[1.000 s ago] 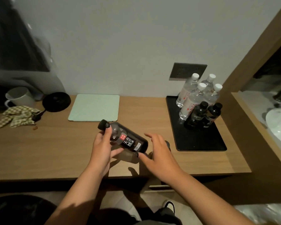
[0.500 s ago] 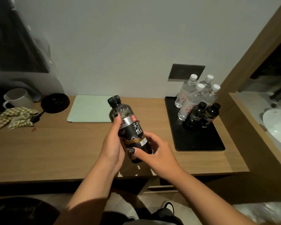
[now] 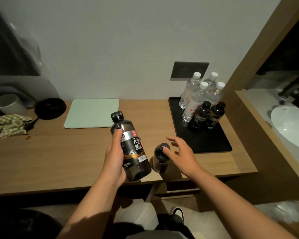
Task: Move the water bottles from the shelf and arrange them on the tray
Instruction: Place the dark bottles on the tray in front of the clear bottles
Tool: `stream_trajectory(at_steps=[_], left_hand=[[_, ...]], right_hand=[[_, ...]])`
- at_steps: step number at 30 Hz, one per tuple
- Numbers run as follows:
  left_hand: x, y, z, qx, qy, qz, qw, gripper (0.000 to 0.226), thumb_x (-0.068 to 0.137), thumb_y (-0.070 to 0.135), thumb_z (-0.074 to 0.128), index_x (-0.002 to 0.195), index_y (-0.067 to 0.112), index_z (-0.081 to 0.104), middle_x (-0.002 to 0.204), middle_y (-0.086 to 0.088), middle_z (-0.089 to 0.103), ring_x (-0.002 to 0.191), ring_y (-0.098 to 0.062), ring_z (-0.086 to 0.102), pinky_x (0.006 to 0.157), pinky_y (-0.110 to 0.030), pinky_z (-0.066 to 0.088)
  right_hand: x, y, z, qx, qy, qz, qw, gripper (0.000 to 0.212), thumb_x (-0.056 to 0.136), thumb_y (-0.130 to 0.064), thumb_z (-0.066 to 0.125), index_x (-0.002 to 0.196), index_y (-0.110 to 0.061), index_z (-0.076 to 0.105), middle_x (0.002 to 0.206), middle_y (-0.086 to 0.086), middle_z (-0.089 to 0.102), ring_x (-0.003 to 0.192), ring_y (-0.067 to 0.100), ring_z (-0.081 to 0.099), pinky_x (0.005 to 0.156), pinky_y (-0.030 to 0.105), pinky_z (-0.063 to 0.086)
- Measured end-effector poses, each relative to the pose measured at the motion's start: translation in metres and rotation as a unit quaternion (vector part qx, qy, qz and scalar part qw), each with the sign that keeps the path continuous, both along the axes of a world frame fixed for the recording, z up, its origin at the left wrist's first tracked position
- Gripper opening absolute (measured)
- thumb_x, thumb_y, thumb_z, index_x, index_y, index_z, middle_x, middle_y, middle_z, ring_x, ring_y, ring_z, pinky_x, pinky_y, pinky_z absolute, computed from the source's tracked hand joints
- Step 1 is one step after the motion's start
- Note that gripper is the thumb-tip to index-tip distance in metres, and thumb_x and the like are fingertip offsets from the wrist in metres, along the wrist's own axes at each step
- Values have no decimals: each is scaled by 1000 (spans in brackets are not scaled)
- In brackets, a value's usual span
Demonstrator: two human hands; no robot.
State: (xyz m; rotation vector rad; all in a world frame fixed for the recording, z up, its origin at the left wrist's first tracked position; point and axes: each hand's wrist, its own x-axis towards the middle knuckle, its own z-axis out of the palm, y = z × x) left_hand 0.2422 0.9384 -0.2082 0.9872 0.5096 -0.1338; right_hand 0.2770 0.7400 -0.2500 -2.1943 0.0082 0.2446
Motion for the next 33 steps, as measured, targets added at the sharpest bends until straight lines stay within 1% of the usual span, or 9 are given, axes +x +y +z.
stream_trajectory(at_steps=[3, 6, 11, 14, 17, 20, 24, 29, 33], left_hand=[[-8, -6, -6, -49, 27, 33, 998, 62, 63, 51, 71, 111, 13, 60, 87, -10, 71, 76, -22, 69, 75, -39, 54], [-9, -9, -9, -94, 57, 71, 991, 56, 58, 38, 80, 104, 12, 62, 81, -7, 71, 71, -19, 69, 71, -36, 53], [-12, -12, -12, -145, 85, 63, 984, 39, 69, 29, 74, 101, 9, 62, 86, -11, 70, 81, -21, 67, 88, -40, 53], [-11, -14, -11, -154, 101, 65, 981, 43, 71, 30, 73, 105, 8, 60, 87, -13, 68, 81, -22, 66, 97, -42, 48], [-7, -21, -13, -157, 113, 62, 979, 34, 77, 31, 70, 100, 9, 59, 89, -14, 65, 81, -25, 64, 88, -42, 50], [-2, -34, -12, -191, 103, 29, 976, 36, 75, 35, 71, 100, 10, 61, 77, -9, 66, 70, -25, 65, 82, -43, 53], [4, -59, -3, -224, 78, -16, 971, 34, 78, 36, 65, 97, 8, 64, 75, -9, 69, 75, -31, 69, 100, -60, 41], [8, -92, -3, -239, 88, -86, 963, 33, 73, 33, 68, 94, 7, 64, 75, -7, 68, 79, -28, 64, 106, -58, 35], [12, -121, -9, -235, 97, -108, 961, 32, 71, 31, 67, 92, 7, 63, 72, -7, 66, 62, -23, 64, 91, -47, 47]], right_hand=[[0, 5, -11, 38, 3, 37, 999, 45, 86, -30, 67, 128, -28, 52, 131, -9, 53, 123, 8, 48, 102, 31, 44], [2, 8, -16, -6, -7, 92, 996, 37, 87, -28, 65, 123, -25, 53, 119, -6, 59, 113, 10, 54, 97, 26, 45], [18, -2, -4, 61, -1, -61, 996, 20, 88, -26, 63, 106, -17, 60, 98, 0, 64, 94, 15, 61, 72, 20, 48], [28, -14, 26, 115, -30, -122, 986, 19, 87, -29, 64, 96, -14, 66, 92, 5, 68, 91, 20, 66, 76, 32, 55], [35, -23, 67, 160, -46, -133, 977, 28, 87, -32, 64, 90, -5, 68, 90, 16, 70, 87, 28, 68, 78, 43, 56], [42, -33, 101, 200, -31, -137, 970, 34, 85, -36, 65, 88, -3, 69, 85, 13, 72, 74, 20, 68, 67, 32, 55], [51, -46, 111, 245, 8, -177, 953, 33, 80, -39, 70, 87, -6, 69, 77, 5, 69, 69, 14, 65, 64, 29, 52], [43, -56, 86, 399, 106, -257, 874, 37, 80, -33, 70, 106, -8, 63, 93, 11, 69, 79, 25, 67, 74, 37, 55], [39, -82, 72, 386, 100, -257, 880, 37, 79, -30, 72, 108, -11, 60, 104, 17, 69, 87, 33, 68, 79, 44, 57]])
